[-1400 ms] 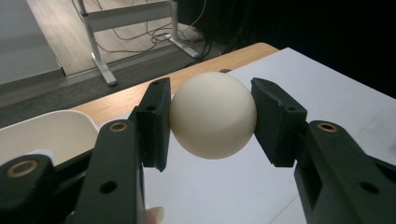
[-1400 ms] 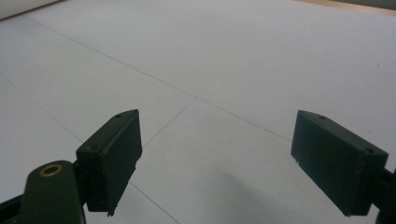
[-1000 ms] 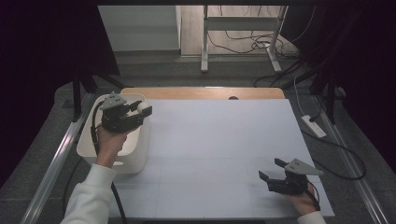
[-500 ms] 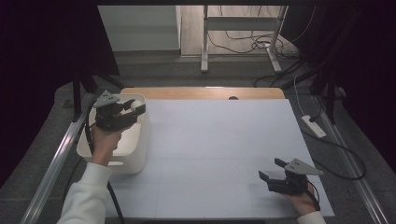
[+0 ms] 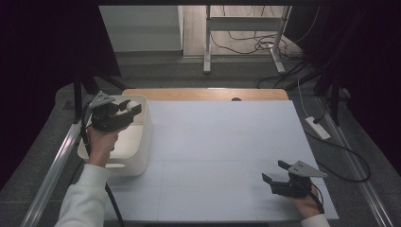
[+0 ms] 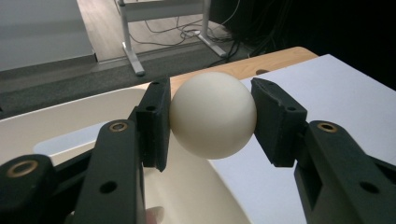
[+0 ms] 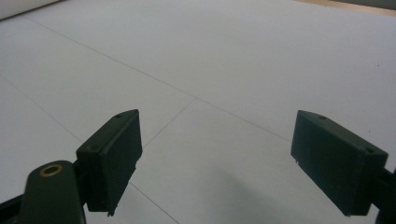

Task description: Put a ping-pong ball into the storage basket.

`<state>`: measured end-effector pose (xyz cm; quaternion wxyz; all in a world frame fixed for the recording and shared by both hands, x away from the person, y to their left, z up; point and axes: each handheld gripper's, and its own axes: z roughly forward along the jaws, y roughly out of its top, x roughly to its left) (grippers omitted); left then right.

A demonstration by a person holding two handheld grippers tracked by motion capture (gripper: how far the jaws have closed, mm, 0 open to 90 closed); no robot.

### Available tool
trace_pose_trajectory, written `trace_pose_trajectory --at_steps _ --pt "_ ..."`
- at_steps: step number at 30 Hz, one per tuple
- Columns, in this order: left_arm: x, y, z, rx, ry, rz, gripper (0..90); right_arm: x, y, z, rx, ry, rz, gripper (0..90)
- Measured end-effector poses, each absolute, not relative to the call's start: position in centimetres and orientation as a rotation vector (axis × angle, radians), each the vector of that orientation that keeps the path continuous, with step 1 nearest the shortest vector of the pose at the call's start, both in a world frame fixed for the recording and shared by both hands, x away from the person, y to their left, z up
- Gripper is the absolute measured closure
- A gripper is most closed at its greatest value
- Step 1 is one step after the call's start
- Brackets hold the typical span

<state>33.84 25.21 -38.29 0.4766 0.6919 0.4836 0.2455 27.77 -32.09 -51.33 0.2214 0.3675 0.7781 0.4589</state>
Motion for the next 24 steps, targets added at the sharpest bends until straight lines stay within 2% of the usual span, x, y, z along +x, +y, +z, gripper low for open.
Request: trace_pose_trajectory --at_steps 24 --pt "33.9 27.9 -39.6 1.680 1.294 0.613 50.8 27.8 -32.0 -51.4 1.011 2.156 1.266 16.6"
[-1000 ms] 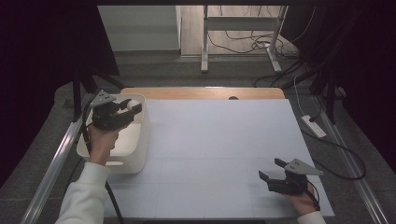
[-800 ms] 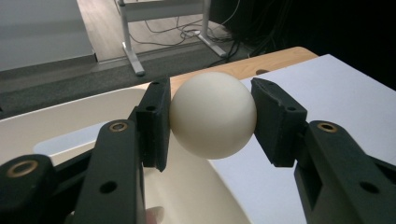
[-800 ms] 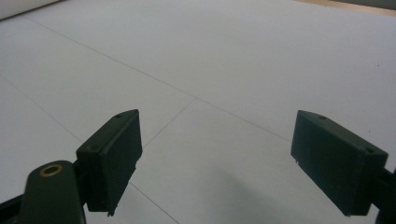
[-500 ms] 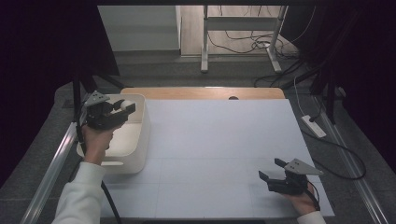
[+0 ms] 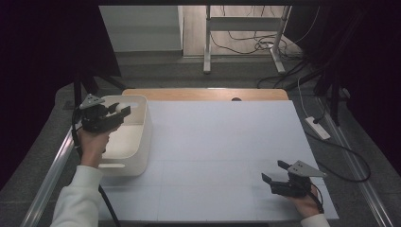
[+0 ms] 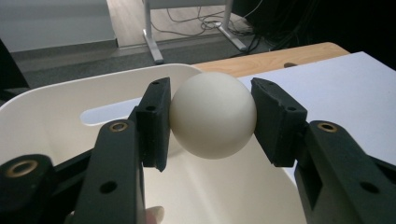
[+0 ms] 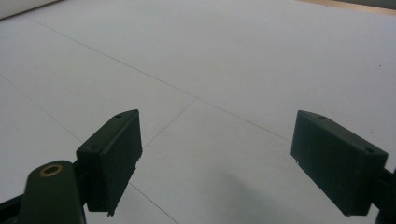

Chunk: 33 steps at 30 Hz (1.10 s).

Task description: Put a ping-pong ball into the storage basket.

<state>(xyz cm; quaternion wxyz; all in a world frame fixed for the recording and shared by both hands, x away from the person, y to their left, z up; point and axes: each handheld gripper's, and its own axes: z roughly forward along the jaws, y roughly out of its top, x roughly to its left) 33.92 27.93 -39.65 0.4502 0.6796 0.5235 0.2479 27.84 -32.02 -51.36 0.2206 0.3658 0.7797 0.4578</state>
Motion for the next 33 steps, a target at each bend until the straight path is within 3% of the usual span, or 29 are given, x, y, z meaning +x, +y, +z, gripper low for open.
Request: trace_pose_trajectory --at_steps 33 --pt "36.9 27.3 -41.4 1.870 1.474 0.532 50.5 27.8 -32.0 -51.4 1.007 2.160 1.265 16.6"
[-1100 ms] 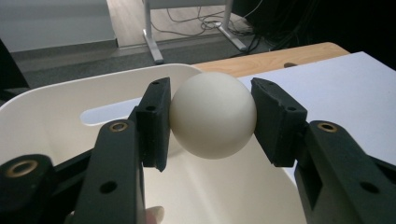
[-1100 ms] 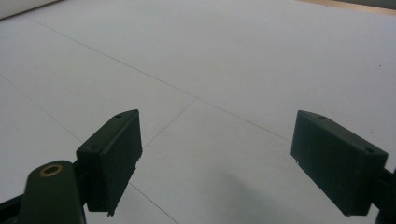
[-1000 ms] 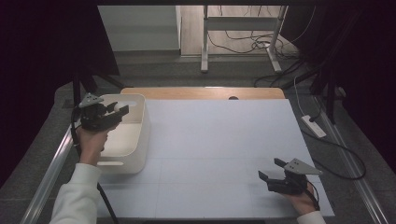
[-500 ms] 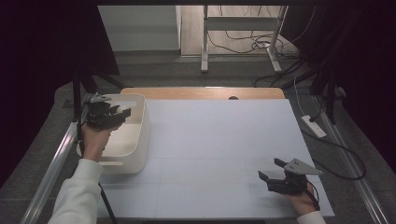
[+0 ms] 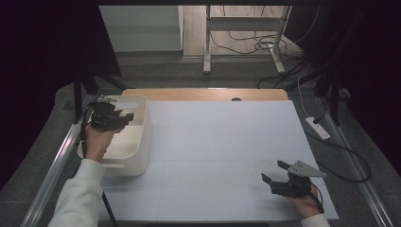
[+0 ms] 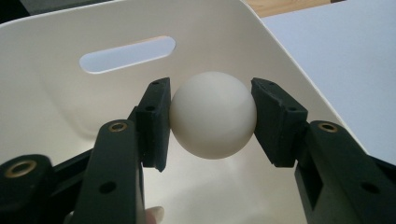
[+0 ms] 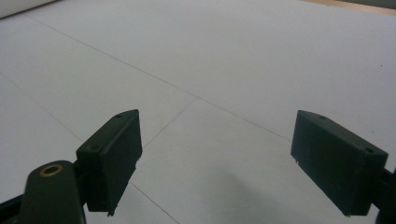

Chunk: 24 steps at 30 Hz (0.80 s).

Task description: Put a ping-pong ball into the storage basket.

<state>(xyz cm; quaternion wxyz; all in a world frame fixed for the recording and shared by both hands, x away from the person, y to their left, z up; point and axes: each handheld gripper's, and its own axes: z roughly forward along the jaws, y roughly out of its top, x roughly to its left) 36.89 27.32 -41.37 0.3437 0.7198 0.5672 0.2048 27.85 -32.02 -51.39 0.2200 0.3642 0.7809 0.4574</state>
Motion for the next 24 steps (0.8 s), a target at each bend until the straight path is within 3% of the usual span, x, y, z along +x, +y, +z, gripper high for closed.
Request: trace_pose_trajectory --at_steps 7,12,18,24 --pt "36.7 27.5 -41.3 1.860 1.466 0.538 49.7 27.8 -32.0 -51.4 1.006 2.160 1.265 16.6" --pt "36.7 27.6 -41.2 1.845 1.466 0.545 29.6 27.8 -32.0 -51.4 1.006 2.159 1.265 16.6" --pt "36.1 27.6 -40.7 1.811 1.437 0.564 21.8 27.9 -32.0 -51.4 1.008 2.160 1.266 16.6" --pt "35.3 27.0 -40.0 1.807 1.352 0.552 19.7 28.1 -32.1 -51.4 1.016 2.159 1.275 16.6"
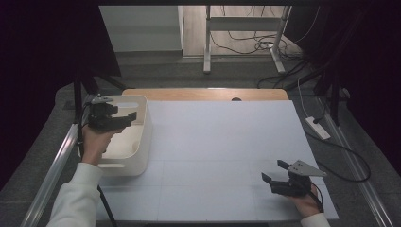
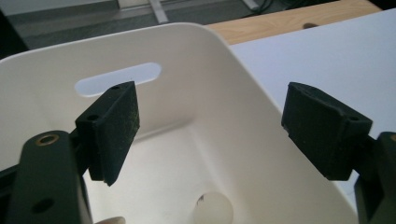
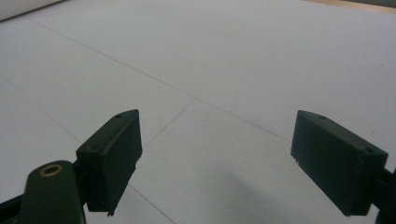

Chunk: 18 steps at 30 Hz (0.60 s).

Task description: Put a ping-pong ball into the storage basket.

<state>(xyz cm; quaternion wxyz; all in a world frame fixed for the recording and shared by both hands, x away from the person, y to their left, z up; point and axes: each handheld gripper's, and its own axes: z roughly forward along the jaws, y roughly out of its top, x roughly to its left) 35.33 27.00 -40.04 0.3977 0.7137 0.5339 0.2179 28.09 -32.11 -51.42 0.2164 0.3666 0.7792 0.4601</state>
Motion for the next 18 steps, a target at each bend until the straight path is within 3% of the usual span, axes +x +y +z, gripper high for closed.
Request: trace_pose_trajectory --at_steps 18 --pt "32.2 25.4 -38.4 1.744 1.187 0.533 19.9 28.4 -31.6 -51.5 0.987 2.180 1.286 16.6"
